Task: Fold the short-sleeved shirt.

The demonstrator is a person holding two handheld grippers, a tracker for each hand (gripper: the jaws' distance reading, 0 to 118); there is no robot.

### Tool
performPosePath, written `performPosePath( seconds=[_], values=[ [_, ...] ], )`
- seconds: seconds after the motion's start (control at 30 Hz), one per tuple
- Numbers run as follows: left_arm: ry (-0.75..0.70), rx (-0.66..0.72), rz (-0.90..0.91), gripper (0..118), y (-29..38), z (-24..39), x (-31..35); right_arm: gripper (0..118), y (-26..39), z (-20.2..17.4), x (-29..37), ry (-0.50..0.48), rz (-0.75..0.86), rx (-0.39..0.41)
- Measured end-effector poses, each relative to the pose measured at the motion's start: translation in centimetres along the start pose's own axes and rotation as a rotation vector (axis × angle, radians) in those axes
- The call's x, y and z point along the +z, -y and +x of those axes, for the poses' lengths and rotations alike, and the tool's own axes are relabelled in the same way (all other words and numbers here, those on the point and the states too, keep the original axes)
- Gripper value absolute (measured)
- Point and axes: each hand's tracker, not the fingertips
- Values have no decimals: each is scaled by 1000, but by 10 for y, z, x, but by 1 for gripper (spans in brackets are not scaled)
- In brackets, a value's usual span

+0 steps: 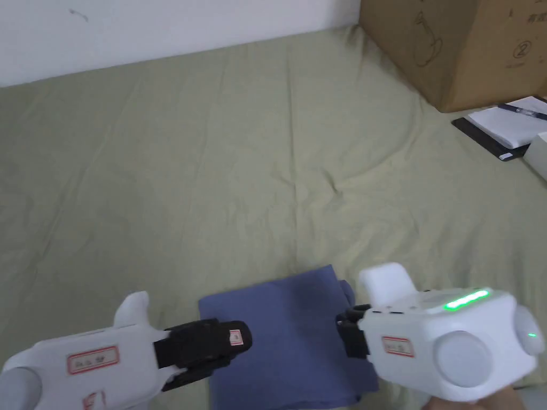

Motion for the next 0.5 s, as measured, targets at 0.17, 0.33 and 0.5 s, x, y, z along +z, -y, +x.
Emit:
performPosePath(
  seconds=[0.17, 0.33, 0.5],
  values=[
    [25, 161, 13, 83, -9, -57, 6, 0, -2, -13, -53, 96, -89, 66],
    [38, 233, -18, 83, -19, -86, -19, 0, 5, 4, -38, 65, -65, -42],
    [201, 261, -95, 83, -25, -88, -66, 0, 9, 12, -36, 71, -69, -77]
  ],
)
